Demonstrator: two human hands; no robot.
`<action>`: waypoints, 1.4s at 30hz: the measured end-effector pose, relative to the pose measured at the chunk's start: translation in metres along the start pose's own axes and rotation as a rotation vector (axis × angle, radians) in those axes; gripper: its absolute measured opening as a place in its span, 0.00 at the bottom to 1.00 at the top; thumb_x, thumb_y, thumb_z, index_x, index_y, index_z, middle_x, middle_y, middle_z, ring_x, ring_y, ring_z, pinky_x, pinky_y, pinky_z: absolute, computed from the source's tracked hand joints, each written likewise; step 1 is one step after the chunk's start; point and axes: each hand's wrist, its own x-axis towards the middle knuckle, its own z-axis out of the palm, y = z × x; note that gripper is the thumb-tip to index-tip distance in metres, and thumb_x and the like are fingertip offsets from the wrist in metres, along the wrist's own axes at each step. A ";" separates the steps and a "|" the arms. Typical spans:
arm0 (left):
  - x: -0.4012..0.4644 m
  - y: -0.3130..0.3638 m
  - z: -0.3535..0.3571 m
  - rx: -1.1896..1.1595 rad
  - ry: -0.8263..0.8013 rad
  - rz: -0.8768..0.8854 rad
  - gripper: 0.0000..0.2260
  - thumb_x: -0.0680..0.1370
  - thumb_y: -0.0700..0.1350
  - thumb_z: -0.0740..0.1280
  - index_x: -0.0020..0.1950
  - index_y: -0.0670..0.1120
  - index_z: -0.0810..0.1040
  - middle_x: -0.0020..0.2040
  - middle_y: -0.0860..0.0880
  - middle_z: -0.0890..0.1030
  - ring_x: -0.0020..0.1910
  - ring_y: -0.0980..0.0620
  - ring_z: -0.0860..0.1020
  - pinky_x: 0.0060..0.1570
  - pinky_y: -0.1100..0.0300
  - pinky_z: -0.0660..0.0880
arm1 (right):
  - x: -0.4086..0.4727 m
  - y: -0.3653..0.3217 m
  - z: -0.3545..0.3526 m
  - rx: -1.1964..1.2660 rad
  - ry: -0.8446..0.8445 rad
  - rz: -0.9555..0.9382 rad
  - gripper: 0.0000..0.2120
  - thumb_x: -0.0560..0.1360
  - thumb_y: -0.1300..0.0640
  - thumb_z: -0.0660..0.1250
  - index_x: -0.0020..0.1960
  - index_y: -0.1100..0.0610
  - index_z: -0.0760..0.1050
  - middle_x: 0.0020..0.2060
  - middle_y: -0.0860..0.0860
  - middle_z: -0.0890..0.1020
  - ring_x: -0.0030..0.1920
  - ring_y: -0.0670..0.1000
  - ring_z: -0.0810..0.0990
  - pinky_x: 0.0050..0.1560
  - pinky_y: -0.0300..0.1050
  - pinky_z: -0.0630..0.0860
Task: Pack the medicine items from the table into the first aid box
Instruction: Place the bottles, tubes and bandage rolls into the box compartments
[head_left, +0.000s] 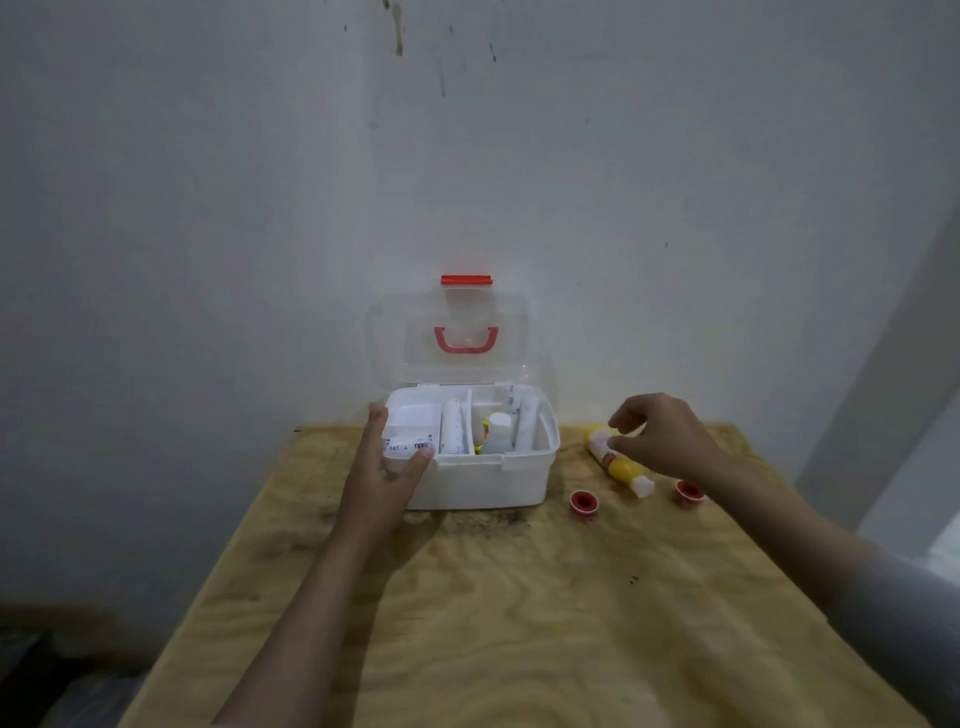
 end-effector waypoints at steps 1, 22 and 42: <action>0.000 0.000 0.000 0.005 0.003 -0.004 0.35 0.75 0.53 0.67 0.77 0.53 0.54 0.79 0.56 0.52 0.74 0.58 0.56 0.67 0.62 0.59 | -0.002 0.008 0.003 -0.041 -0.010 0.029 0.10 0.67 0.55 0.72 0.48 0.54 0.80 0.44 0.52 0.82 0.46 0.51 0.80 0.45 0.47 0.78; 0.000 -0.005 0.001 0.001 0.039 0.014 0.31 0.75 0.53 0.68 0.75 0.52 0.60 0.78 0.55 0.58 0.73 0.55 0.60 0.70 0.55 0.65 | -0.009 0.028 0.036 -0.182 -0.011 0.093 0.14 0.70 0.51 0.69 0.49 0.58 0.70 0.42 0.51 0.73 0.43 0.52 0.71 0.36 0.45 0.66; 0.003 -0.009 0.002 -0.003 0.040 0.029 0.31 0.75 0.54 0.68 0.75 0.53 0.59 0.78 0.55 0.57 0.74 0.53 0.60 0.69 0.53 0.65 | -0.015 0.019 0.031 0.297 0.388 -0.092 0.07 0.68 0.61 0.73 0.46 0.59 0.80 0.34 0.51 0.80 0.35 0.51 0.80 0.38 0.42 0.76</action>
